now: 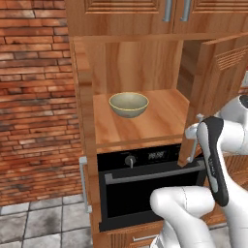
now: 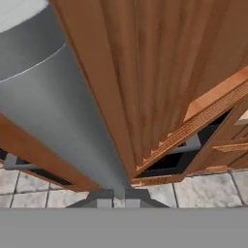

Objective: Retrieve the bowl from the cabinet, then place the raw meat into the bowl to avoid contamination.

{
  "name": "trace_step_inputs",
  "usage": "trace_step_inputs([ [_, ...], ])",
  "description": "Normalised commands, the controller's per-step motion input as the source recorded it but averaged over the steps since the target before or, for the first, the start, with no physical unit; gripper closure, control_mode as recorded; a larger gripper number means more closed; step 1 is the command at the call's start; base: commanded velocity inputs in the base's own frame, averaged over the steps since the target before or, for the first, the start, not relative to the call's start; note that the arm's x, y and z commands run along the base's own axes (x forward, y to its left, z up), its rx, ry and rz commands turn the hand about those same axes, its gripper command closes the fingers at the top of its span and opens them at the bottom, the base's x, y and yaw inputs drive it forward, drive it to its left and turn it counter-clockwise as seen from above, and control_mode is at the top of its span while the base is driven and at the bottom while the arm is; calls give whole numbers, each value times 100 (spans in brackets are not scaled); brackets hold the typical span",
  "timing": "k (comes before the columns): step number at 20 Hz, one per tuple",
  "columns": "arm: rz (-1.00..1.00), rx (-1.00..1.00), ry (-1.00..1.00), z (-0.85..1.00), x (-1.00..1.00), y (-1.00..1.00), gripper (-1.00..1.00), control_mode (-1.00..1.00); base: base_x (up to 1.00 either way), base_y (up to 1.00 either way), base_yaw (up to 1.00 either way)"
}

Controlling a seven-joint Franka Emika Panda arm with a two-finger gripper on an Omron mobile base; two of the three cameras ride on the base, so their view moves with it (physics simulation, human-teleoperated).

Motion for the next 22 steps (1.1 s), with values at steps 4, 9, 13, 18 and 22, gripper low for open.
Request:
trace_step_inputs([
  [4,0,5,0,-12,-32,-20,100,-100,0,0,0],
  [9,0,1,0,-6,-22,-3,100,-100,0,0,0],
  [13,0,0,0,0,-24,6,-100,-100,0,0,0],
  [18,0,-6,0,1,-41,30,-100,-100,0,0,0],
  [22,0,-9,-2,7,-50,31,-100,-100,0,0,0],
])
